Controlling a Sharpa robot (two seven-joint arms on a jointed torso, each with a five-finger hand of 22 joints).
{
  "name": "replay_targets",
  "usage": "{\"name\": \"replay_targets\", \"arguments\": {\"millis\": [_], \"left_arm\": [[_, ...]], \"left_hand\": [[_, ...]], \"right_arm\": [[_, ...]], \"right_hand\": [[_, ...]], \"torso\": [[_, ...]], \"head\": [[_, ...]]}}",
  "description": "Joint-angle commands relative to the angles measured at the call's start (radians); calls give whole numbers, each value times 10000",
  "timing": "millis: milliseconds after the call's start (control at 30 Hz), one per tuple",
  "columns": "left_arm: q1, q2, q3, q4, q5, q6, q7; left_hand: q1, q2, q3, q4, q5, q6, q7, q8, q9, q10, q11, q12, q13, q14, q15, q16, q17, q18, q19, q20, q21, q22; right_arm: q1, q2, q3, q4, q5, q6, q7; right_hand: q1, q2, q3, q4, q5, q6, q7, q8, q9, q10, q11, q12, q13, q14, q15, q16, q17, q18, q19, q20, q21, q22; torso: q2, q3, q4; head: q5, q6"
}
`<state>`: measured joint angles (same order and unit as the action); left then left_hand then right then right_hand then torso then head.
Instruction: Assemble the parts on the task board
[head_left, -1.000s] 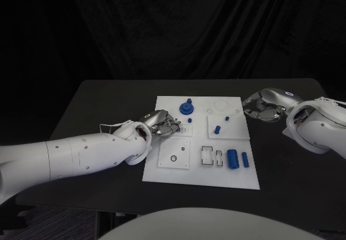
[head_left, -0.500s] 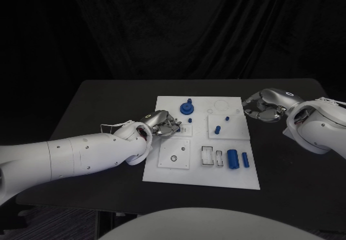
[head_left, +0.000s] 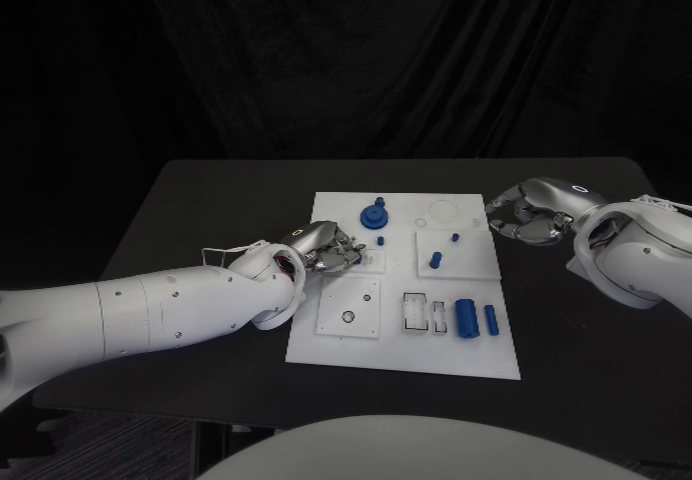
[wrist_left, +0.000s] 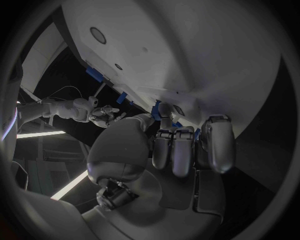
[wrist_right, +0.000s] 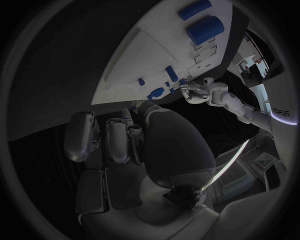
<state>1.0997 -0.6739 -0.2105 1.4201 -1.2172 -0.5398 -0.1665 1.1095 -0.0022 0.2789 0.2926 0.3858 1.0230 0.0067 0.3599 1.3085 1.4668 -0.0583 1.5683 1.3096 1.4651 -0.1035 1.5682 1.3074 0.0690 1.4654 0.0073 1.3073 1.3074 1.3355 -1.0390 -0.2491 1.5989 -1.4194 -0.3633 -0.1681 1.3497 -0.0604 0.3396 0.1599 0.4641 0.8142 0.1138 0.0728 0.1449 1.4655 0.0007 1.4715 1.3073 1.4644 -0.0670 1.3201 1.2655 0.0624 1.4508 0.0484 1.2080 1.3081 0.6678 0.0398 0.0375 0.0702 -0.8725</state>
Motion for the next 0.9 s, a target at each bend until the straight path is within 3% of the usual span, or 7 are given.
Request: {"name": "replay_targets", "arguments": {"millis": [33, 167, 367, 800, 900], "left_arm": [[-43, 19, -20, 0, 8, 235, 57], [-43, 17, -20, -3, 8, 232, 71], [-43, 9, -20, 2, 8, 179, 148], [-44, -21, -20, -34, 8, 238, 411], [-44, -30, -20, -44, 21, 287, 421]], "left_hand": [[-431, 82, -200, 4, -444, 66, 38, -85, 99, 1040, 39, 25, 2612, 1057, 38, 26, 2634, -85, 40, 51, -65, 1824], [-863, 194, -414, 14, -717, 120, 49, -167, 100, 1040, 49, 25, 2612, 1057, 45, 26, 2634, -85, 47, 61, -68, 1827], [-1193, 336, -562, 21, -822, 160, 48, -226, 108, 1040, 50, 25, 2612, 1057, 48, 26, 2634, -84, 50, 65, -75, 1827], [-2024, 736, -939, 28, -801, 340, 21, -270, 174, 1040, 35, 25, 2612, 1057, 41, 26, 2634, -85, 54, 61, -81, 1831], [-2143, 882, -991, 22, -609, 435, -8, -244, 197, 1040, 14, 25, 2612, 1057, 26, 26, 2634, -84, 55, 51, -84, 1831]], "right_arm": [[-29, -10, 5, 8, -16, 115, -139], [-30, -9, 5, 10, -16, 137, -147], [-30, -17, 5, 14, -16, 166, -160], [-31, -18, 5, 10, -16, 182, -166], [-31, -26, 5, 15, -16, 183, -169]], "right_hand": [[-85, 10, 55, -20, 46, 80, -4, -10, -13, 32, 75, -53, 1523, 356, 69, -50, -9, 140, -60, -1, -61, 1570], [-85, 10, 55, -20, 46, 80, -4, -10, -13, 32, 75, -53, 1523, 356, 69, -50, -9, 140, -60, -1, -61, 1570], [-96, 7, 58, -19, 43, 84, -5, -9, -13, 33, 76, -53, 1523, 355, 71, -53, -12, 142, -63, 0, -74, 1567], [-96, 7, 58, -19, 43, 84, -5, -9, -13, 33, 76, -53, 1523, 355, 71, -53, -12, 142, -63, 0, -74, 1567], [-96, 7, 58, -19, 43, 84, -5, -9, -13, 33, 76, -53, 1523, 355, 71, -53, -12, 142, -63, 0, -74, 1567]], "torso": [[3, -1, 0], [2, -1, 0], [6, 2, 5], [6, -2, 3], [-2, -1, 1]], "head": [[4, -1], [-1, -1], [11, -1], [11, -1], [9, -1]]}}
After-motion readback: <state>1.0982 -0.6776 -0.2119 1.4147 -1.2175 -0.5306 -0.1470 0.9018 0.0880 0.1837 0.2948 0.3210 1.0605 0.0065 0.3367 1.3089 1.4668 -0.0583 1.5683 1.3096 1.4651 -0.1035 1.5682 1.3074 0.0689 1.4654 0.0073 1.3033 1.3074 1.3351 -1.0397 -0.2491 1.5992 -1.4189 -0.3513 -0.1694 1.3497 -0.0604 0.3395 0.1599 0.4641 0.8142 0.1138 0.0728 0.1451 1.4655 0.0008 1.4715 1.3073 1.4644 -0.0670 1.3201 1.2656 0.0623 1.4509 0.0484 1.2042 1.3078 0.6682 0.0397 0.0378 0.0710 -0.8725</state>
